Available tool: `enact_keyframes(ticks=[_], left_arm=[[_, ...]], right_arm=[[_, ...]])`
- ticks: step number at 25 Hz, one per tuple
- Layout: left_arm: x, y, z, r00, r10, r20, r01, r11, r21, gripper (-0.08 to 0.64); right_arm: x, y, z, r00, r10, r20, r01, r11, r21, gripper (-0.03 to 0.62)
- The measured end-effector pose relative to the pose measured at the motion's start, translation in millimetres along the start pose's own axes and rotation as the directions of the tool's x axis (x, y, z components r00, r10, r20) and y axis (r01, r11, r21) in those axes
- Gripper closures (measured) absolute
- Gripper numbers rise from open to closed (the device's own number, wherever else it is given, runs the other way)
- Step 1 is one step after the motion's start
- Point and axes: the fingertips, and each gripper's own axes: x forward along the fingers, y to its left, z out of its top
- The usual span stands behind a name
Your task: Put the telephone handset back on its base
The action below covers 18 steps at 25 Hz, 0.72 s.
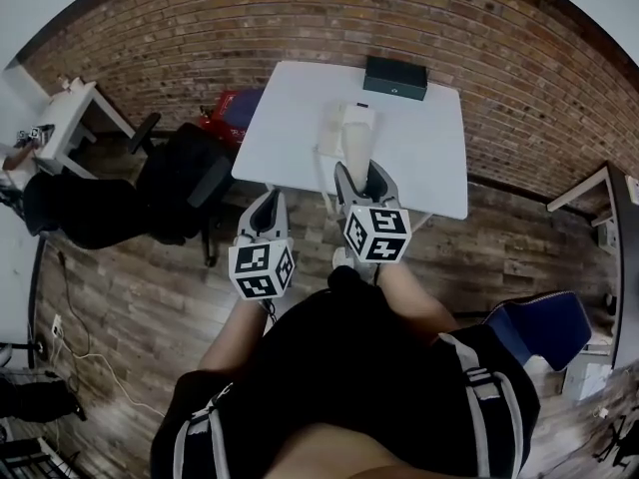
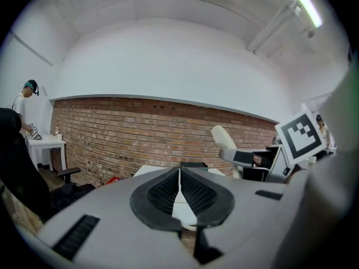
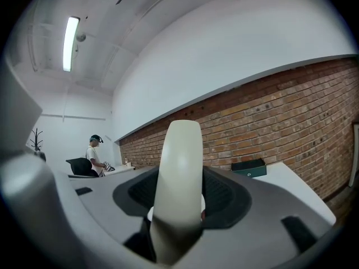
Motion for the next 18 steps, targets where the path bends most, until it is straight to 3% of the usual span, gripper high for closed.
enact_keyframes(ticks=[10, 18], left_arm=[[98, 29, 19, 0.999, 0.032, -0.032, -0.033, 0.999, -0.022, 0.551], [186, 28, 38, 0.999, 0.002, -0.049, -0.003, 1.000, -0.031, 0.551]], right_arm=[[94, -41, 12, 0.999, 0.006, -0.045, -0.006, 1.000, -0.004, 0.387], [166, -91, 19, 0.995, 0.007, -0.100, -0.004, 0.999, 0.033, 0.385]])
